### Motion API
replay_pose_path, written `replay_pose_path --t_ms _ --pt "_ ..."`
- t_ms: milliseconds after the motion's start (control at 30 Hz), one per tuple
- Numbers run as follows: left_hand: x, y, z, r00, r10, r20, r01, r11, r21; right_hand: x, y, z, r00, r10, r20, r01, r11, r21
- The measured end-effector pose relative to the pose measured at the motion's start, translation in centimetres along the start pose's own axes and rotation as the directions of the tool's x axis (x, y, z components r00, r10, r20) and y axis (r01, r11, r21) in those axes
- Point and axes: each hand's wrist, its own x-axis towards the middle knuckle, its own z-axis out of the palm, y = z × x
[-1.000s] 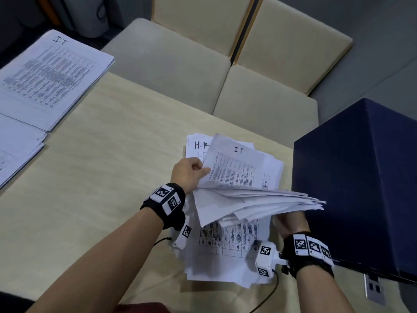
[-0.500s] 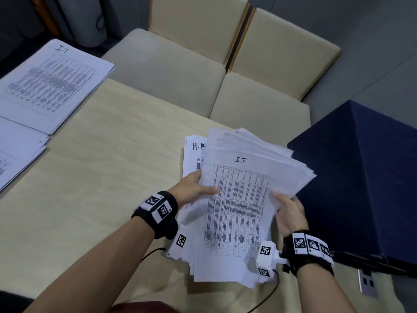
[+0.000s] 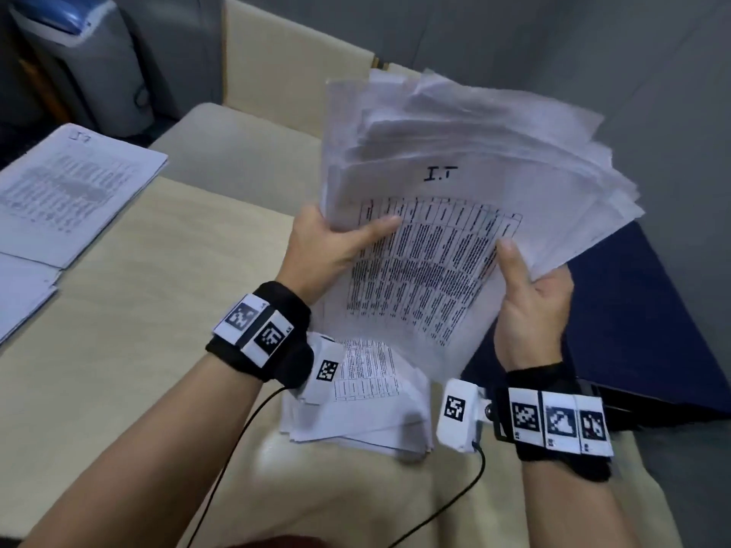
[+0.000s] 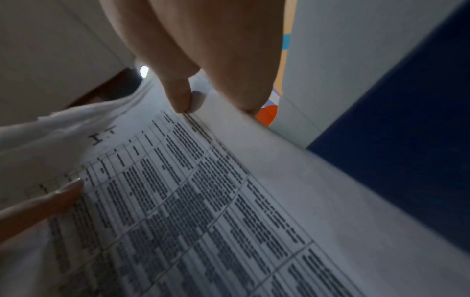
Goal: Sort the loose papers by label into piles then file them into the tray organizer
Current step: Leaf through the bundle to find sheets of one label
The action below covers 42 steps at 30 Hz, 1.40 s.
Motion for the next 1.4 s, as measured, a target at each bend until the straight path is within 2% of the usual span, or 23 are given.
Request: replay_pose_path --t_ms 100,200,333,433,500,600,667,767,833,933,1067,1167,1267,1400 --pt "-0.1 1.3 0.3 0.996 0.092 -0.015 -0.092 0.996 -0.006 -0.6 -1.9 0.1 1.0 -0.019 0.013 0.019 1.0 0.002" --pt "-0.8 1.1 -0.2 0.991 0.135 -0.021 -0.133 0.988 0.079 -1.2 -1.3 -1.0 0.997 0.031 0.067 -0.035 0.998 0.057" --pt "-1.7 -0.3 -0.2 0.993 0.099 -0.065 -0.09 0.988 0.128 -1.7 1.8 -2.4 0.977 0.146 0.155 -0.158 0.985 0.072" --pt "-1.8 -1.1 0.2 0.989 0.111 -0.097 -0.101 0.99 0.103 -2.1 4.0 -3.0 0.927 0.302 0.222 -0.306 0.952 -0.016" --pt "-1.4 -1.3 -0.1 0.988 0.099 -0.118 -0.09 0.993 0.075 -2.1 5.4 -2.9 0.898 0.404 0.177 -0.382 0.913 -0.146" --pt "-1.1 -2.2 -1.4 0.984 0.038 -0.173 -0.033 0.999 0.032 -1.7 6.2 -1.9 0.903 0.427 0.055 -0.398 0.876 -0.271" --pt "-1.6 -3.1 -3.6 0.981 -0.026 -0.192 0.038 0.998 0.056 -1.2 5.7 -0.7 0.925 0.379 0.02 -0.362 0.897 -0.255" --pt "-3.5 -4.9 -7.4 0.98 -0.077 -0.184 0.125 0.955 0.268 -0.5 3.8 1.9 0.949 0.288 0.125 -0.279 0.957 -0.083" --pt "-4.9 -5.8 -9.7 0.975 -0.115 -0.188 0.18 0.907 0.381 -0.4 2.8 4.0 0.936 0.288 0.2 -0.304 0.951 0.052" --pt "-5.8 -6.2 -12.5 0.963 -0.171 -0.208 0.236 0.908 0.346 0.0 3.4 7.3 0.879 0.348 0.325 -0.404 0.906 0.123" --pt "-6.1 -6.6 -16.5 0.956 -0.243 -0.164 0.285 0.904 0.32 -0.1 5.6 12.6 0.799 0.466 0.38 -0.518 0.854 0.04" --pt "-5.5 -6.6 -20.2 0.95 -0.25 -0.185 0.299 0.898 0.323 -1.0 7.6 17.3 0.728 0.554 0.404 -0.597 0.802 -0.023" --pt "-4.1 -5.5 -25.8 0.939 -0.268 -0.216 0.325 0.895 0.305 -2.2 10.1 21.6 0.711 0.593 0.379 -0.618 0.784 -0.067" --pt "-0.7 -2.3 -35.5 0.934 -0.236 -0.27 0.312 0.904 0.291 -4.4 14.8 25.5 0.687 0.653 0.319 -0.626 0.755 -0.195"
